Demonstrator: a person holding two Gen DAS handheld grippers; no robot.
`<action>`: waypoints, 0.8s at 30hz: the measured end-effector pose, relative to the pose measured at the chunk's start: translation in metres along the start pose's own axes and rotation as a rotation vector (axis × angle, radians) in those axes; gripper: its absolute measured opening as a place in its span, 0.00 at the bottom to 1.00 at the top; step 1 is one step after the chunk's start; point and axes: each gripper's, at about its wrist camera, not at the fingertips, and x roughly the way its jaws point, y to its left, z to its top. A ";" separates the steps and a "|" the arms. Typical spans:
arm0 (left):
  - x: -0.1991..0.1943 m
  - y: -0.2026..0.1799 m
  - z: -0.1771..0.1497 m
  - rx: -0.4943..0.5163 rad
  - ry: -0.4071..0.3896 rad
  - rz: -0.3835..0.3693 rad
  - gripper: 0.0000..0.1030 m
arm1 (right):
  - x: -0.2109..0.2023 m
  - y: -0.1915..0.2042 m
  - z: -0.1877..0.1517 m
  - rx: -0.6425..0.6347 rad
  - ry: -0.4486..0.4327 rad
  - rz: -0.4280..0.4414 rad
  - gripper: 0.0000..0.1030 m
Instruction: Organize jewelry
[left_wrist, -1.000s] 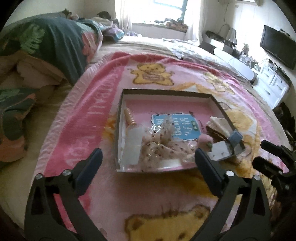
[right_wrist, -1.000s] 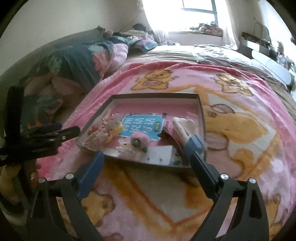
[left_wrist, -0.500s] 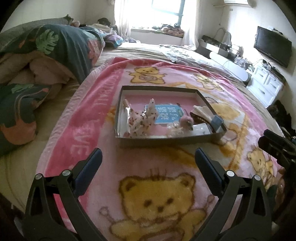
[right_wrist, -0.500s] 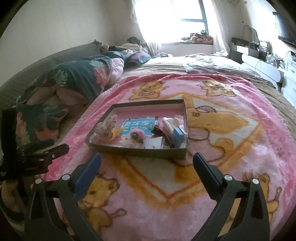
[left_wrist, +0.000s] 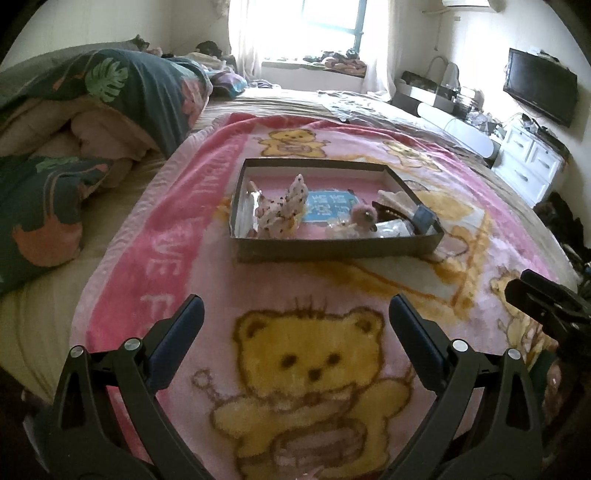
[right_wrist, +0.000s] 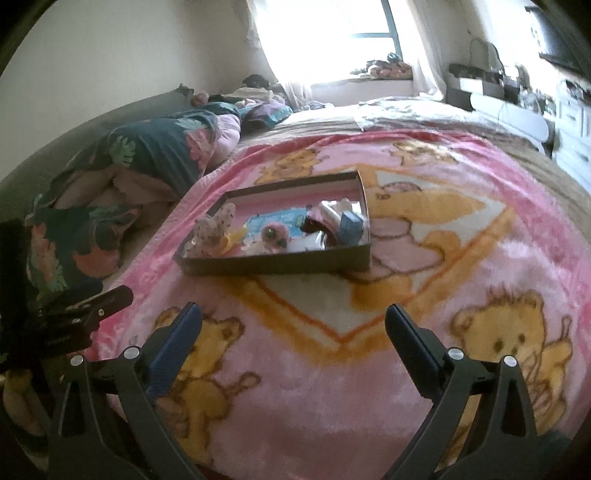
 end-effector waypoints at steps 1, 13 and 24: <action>0.000 0.000 -0.003 0.001 -0.001 -0.002 0.91 | 0.000 0.000 -0.002 -0.004 0.001 -0.005 0.96; -0.003 -0.004 -0.013 -0.006 0.015 -0.007 0.91 | -0.005 0.007 -0.010 -0.060 0.000 -0.040 0.96; -0.005 -0.004 -0.016 -0.002 0.018 0.005 0.91 | -0.011 0.000 -0.009 -0.046 -0.010 -0.055 0.96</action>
